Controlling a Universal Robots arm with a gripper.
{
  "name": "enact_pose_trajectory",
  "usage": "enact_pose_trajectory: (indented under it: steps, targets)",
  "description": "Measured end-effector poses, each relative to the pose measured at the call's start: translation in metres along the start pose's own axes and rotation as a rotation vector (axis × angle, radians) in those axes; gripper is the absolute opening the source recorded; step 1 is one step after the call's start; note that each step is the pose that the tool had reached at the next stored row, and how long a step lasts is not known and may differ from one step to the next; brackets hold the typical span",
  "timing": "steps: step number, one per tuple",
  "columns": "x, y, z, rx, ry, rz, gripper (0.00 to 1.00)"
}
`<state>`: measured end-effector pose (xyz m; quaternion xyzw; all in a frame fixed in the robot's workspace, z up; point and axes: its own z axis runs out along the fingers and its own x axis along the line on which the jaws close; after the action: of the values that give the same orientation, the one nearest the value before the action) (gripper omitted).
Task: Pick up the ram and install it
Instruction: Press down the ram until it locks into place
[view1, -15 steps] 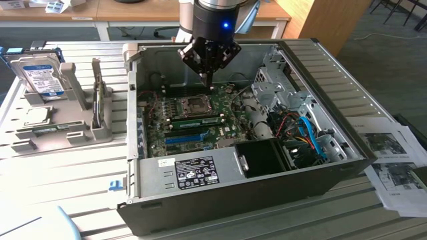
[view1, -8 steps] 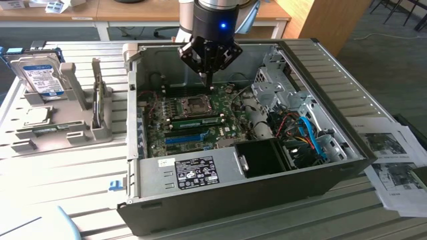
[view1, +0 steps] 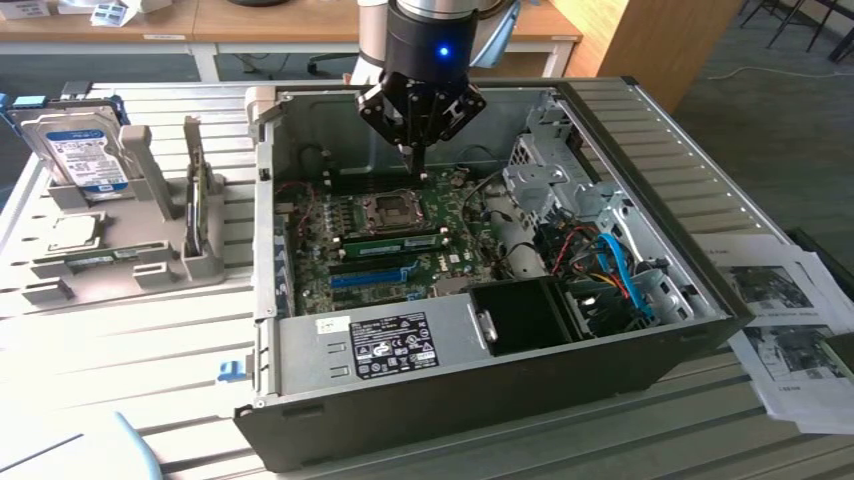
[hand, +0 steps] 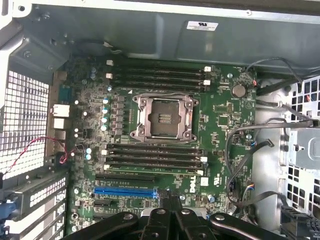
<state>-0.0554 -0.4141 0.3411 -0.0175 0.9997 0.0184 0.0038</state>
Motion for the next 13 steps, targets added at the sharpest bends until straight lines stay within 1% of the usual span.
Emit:
enact_pose_trajectory:
  steps: [4, 8, 13]
  targets:
    - [0.0, 0.0, 0.0, 0.0, -0.0001, 0.002, 0.09]
    - [0.0, 0.0, 0.0001, 0.0003, -0.0011, 0.031, 0.09]
    - [0.0, 0.0, 0.0001, 0.0002, -0.0013, 0.034, 0.09]
